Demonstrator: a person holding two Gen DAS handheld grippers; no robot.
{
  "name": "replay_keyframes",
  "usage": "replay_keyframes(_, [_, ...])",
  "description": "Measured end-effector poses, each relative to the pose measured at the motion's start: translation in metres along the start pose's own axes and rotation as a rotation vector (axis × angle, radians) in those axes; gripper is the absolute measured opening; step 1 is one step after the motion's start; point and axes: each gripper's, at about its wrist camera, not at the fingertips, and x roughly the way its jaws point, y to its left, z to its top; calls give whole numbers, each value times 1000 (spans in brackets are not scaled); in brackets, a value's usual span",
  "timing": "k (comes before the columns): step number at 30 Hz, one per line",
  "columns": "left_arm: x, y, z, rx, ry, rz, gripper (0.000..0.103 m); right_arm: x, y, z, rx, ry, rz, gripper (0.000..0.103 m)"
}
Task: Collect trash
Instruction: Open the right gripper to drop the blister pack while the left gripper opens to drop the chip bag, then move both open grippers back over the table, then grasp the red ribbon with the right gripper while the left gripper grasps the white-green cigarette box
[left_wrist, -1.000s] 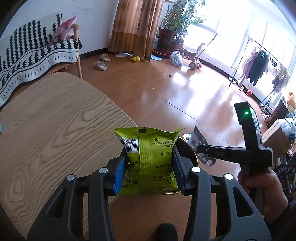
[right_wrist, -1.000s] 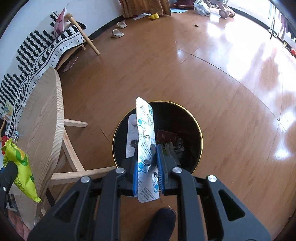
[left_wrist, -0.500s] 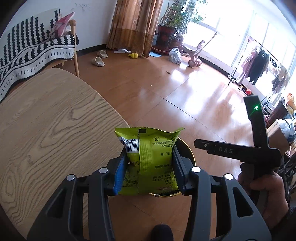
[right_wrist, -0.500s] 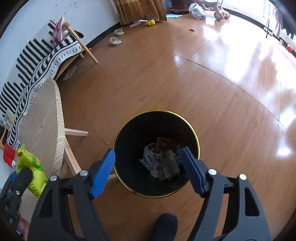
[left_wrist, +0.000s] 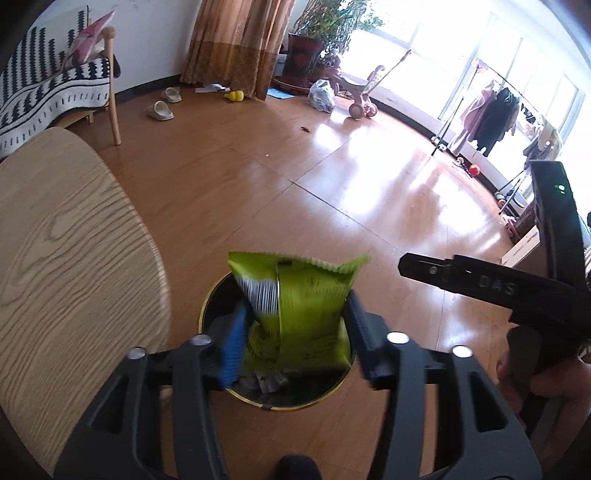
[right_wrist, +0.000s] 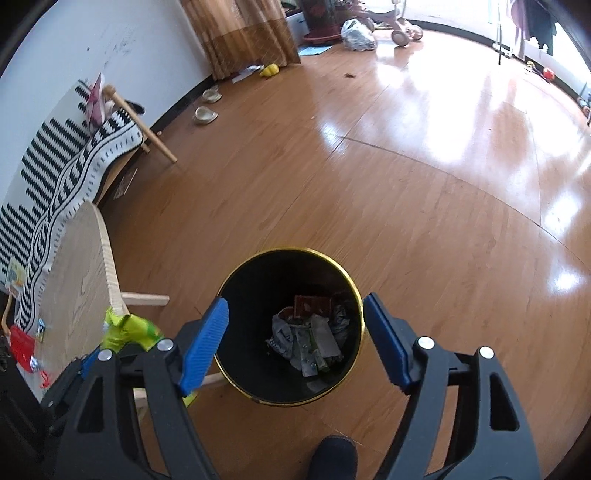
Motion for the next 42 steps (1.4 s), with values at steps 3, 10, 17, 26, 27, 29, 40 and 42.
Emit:
replay_keyframes(3, [-1,-2,0,-7,-23,2,73,-3,-3,-1,5,-6,-4,75])
replay_keyframes(10, [-23,6,0,-10,-52,30,81,-5,8,-3,-12,-3,8,76])
replay_keyframes(17, [-92,71,-4,-74,-121,162,91,-4,91,-12,-142,5,68,78])
replay_keyframes(26, [-209,224,-40,-271,-183,443,92,6,263,-57,-395,48,188,79])
replay_keyframes(27, [-224,244,-47,-300,-187,474,92,8,283,-65,-427,58,204,79])
replay_keyframes(29, [-250,276,-60,-344,-194,528,92,12,323,-84,-490,79,236,79])
replay_keyframes(40, [-310,385,-154,-486,-133,727,92,29,495,-185,-743,171,357,79])
replay_keyframes(42, [-304,388,-157,-471,-126,727,92,33,505,-196,-759,182,362,79])
